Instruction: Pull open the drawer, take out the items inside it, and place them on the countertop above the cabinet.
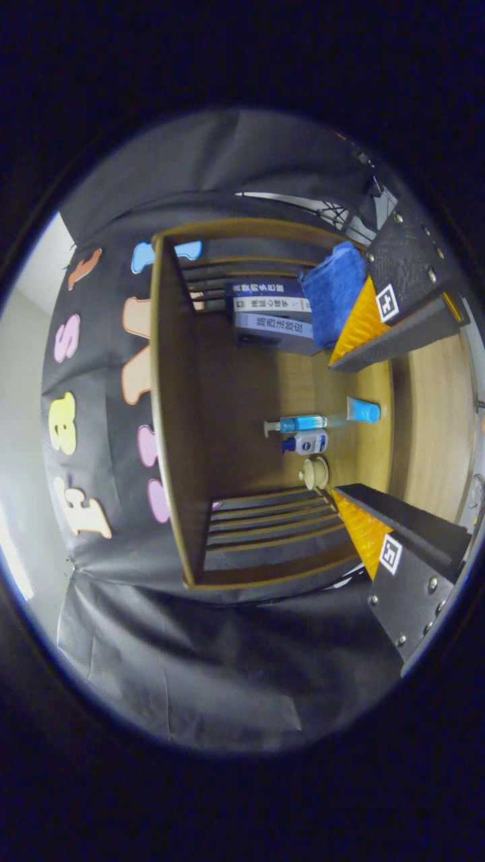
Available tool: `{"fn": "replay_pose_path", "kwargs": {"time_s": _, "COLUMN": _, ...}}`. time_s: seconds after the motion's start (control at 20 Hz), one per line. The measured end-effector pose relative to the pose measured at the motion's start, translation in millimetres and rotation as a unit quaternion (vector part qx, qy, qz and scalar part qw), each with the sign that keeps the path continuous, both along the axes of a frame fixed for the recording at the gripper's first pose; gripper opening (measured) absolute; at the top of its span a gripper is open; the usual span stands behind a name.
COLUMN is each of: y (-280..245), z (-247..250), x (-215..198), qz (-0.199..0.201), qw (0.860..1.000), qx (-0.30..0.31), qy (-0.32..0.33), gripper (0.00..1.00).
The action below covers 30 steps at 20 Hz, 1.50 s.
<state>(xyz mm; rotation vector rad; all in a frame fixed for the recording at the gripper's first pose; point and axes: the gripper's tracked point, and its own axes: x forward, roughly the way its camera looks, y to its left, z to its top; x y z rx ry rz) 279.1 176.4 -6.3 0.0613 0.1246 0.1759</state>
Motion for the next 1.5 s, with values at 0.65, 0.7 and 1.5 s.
{"fn": "replay_pose_path", "kwargs": {"time_s": 0.65, "y": -34, "z": -92, "x": -152, "qz": -0.017, "qw": 0.997, "qx": -0.077, "qy": -0.01, "gripper": 0.98}}
{"fn": "replay_pose_path", "kwargs": {"time_s": 0.7, "y": -33, "z": -104, "x": -154, "qz": -0.018, "qw": 0.996, "qx": -0.083, "qy": -0.005, "gripper": 0.98}}
{"fn": "replay_pose_path", "kwargs": {"time_s": 1.5, "y": -31, "z": -217, "x": -96, "qz": -0.047, "qw": 0.99, "qx": -0.116, "qy": 0.06, "gripper": 0.98}}
